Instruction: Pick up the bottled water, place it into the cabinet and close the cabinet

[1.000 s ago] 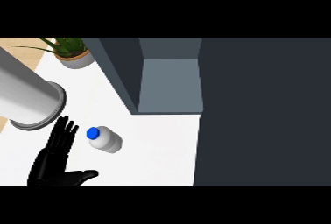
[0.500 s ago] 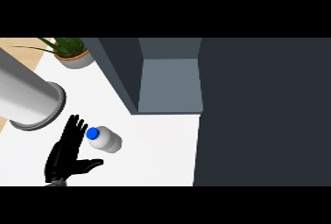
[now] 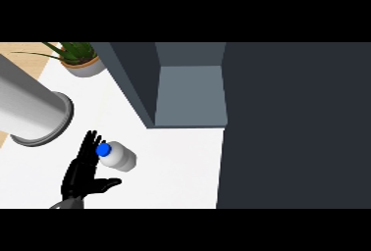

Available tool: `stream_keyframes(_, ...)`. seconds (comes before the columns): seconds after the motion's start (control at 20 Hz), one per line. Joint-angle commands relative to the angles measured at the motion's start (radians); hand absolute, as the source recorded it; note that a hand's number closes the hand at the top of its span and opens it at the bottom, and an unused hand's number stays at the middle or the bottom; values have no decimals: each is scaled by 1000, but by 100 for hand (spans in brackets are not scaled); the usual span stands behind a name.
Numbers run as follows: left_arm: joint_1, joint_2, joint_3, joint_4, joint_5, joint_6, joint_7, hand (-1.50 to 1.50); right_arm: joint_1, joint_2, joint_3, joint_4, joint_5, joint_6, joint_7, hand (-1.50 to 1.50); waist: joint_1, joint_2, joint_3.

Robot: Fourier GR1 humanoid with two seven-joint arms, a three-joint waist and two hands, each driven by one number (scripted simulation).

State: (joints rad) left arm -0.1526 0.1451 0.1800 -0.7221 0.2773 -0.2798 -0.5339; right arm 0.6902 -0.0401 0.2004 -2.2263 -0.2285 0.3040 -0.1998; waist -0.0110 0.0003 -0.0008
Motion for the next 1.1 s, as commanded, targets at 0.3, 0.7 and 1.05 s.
stream_keyframes(0.3,-117,-41,3,229,-33,-20,-119,-150,-25,19,54,-24,24,-48,67,-150,0,1,0)
stream_keyframes(0.7,-202,-73,35,349,13,-141,-117,-150,-17,15,40,-4,17,-34,28,-150,-7,3,-1)
stream_keyframes(1.05,-254,-71,51,380,40,-211,-83,-150,-48,11,31,0,-7,-44,61,-150,-4,3,-1)
